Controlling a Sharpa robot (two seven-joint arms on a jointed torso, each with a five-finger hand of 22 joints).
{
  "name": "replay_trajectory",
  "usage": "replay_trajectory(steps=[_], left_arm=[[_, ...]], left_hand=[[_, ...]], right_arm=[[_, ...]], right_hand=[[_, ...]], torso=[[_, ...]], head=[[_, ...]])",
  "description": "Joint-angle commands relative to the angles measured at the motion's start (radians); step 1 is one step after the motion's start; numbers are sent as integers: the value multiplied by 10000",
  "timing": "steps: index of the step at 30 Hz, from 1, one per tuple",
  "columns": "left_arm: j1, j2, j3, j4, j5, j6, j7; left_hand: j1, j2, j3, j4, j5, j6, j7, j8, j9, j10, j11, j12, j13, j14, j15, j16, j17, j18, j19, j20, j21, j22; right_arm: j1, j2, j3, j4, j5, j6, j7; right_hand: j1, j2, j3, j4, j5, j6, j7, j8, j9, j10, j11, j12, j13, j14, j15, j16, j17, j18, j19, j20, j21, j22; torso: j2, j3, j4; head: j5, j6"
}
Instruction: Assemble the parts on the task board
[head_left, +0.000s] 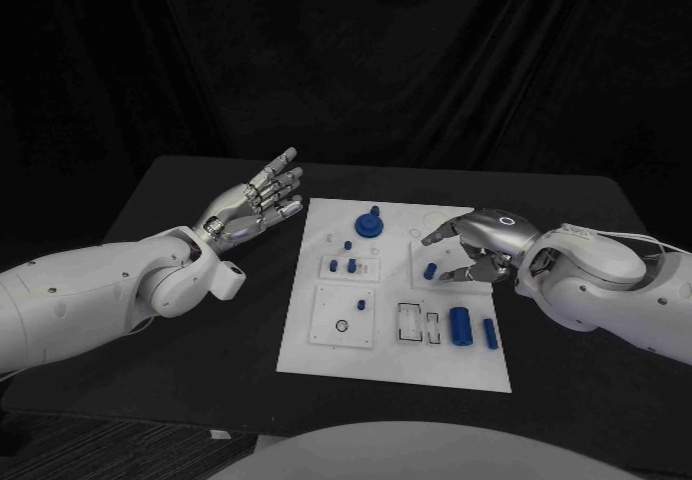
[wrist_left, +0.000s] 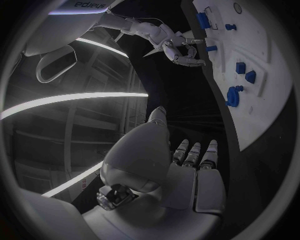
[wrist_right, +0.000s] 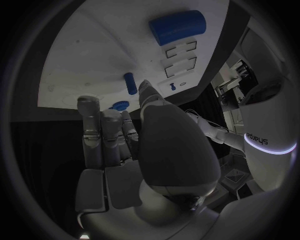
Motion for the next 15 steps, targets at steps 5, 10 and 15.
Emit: replay_trajectory(steps=[5, 10, 15], left_arm=[[-26, 14, 7, 28, 65, -44, 213], [-31, 6, 7, 45, 65, -28, 231], [-33, -12, 7, 88, 65, -48, 368]], left_hand=[[110, 27, -55, -15, 65, -3, 23, -30, -13, 15, 109, 72, 13, -4, 41, -36, -9, 175, 1, 74, 55, 20], [125, 41, -42, -24, 106, 7, 47, -27, -10, 17, 133, 67, 12, -4, 41, -36, -9, 172, 4, 96, 56, 21], [189, 74, -2, -70, 225, 29, 239, -21, -4, 60, 208, 118, 24, -4, 45, -36, -9, 168, 18, 122, 62, 38]], right_arm=[[-124, 90, 6, -170, 64, 186, -186], [-230, 250, 6, -352, 66, -10, 31], [-290, 424, 6, -490, 66, -78, 156]], right_hand=[[-37, 234, 161, -21, -108, 383, 77, 80, -7, 627, -12, 223, -99, 181, 35, 163, 104, -167, 221, -4, 254, 878], [178, 583, 346, -212, 166, 905, 231, 266, 45, 1559, -134, 383, -182, 373, 108, 270, 209, -220, 445, 49, 605, 952], [250, 758, 406, -404, 539, 1086, 292, 271, 37, 2040, -166, 292, -290, 450, 114, 263, 193, -226, 520, 58, 671, 963]], torso=[[-10, 10, 24], [-3, 14, 16], [-10, -3, 20]], head=[[-96, -9], [-68, -2], [-40, -22]])
